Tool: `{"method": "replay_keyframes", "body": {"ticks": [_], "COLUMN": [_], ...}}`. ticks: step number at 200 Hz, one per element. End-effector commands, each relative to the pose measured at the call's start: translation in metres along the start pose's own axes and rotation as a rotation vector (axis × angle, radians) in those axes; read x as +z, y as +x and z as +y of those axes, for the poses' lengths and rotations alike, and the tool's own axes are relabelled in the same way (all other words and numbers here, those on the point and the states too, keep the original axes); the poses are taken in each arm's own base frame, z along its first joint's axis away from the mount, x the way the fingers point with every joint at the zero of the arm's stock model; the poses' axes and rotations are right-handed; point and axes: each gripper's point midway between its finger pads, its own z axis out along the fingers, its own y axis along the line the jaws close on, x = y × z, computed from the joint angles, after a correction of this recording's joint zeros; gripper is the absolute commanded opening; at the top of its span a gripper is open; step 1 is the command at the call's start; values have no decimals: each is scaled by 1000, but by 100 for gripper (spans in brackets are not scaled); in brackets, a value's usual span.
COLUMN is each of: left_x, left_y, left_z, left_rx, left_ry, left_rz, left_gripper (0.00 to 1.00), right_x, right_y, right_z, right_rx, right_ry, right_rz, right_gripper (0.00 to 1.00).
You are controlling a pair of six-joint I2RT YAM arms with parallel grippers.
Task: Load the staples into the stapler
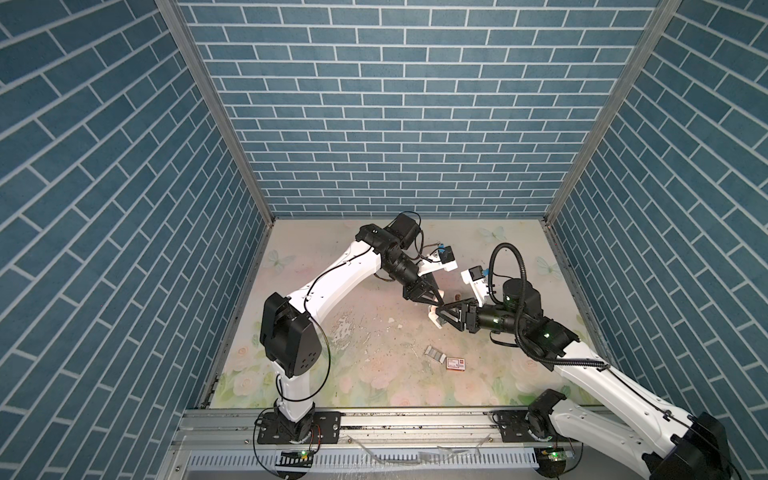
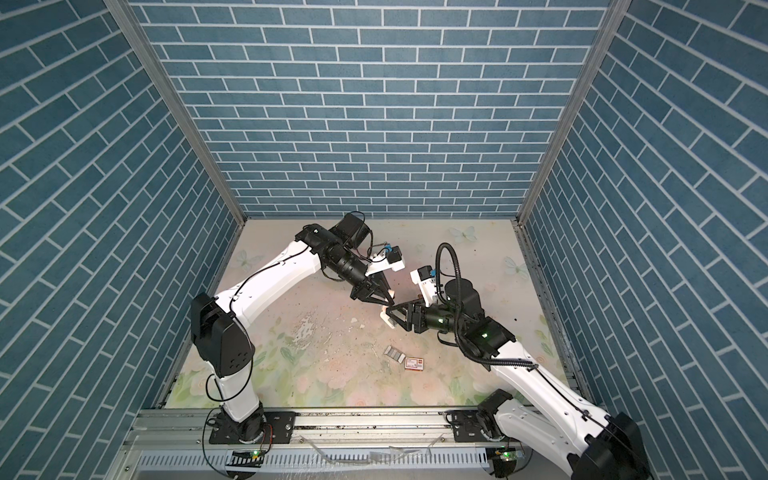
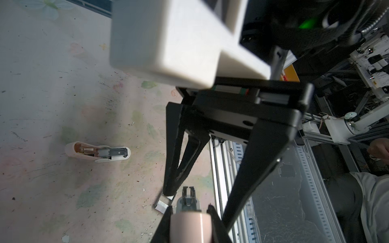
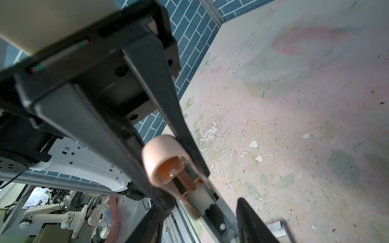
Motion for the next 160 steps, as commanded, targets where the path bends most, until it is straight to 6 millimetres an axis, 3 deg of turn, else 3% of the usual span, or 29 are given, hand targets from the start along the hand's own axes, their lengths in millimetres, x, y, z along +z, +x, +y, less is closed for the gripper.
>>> {"method": "replay_keyframes", "body": {"ticks": [1, 72, 160], "left_x": [-2, -2, -7], "left_y": [-5, -8, -14], "left_z": [-13, -22, -32], "left_rx": [-28, -39, -30], "left_ry": [75, 135, 177], "left_rz": [-27, -45, -67], "left_gripper": [0, 0, 0], "right_x": [4, 7, 10], "right_y": [-3, -1, 12], "right_z": [12, 24, 22], "right_rx": [-44, -29, 2], "right_ry": [-57, -154, -196], "right_rz": [24, 34, 66], "right_gripper": [56, 52, 43]}}
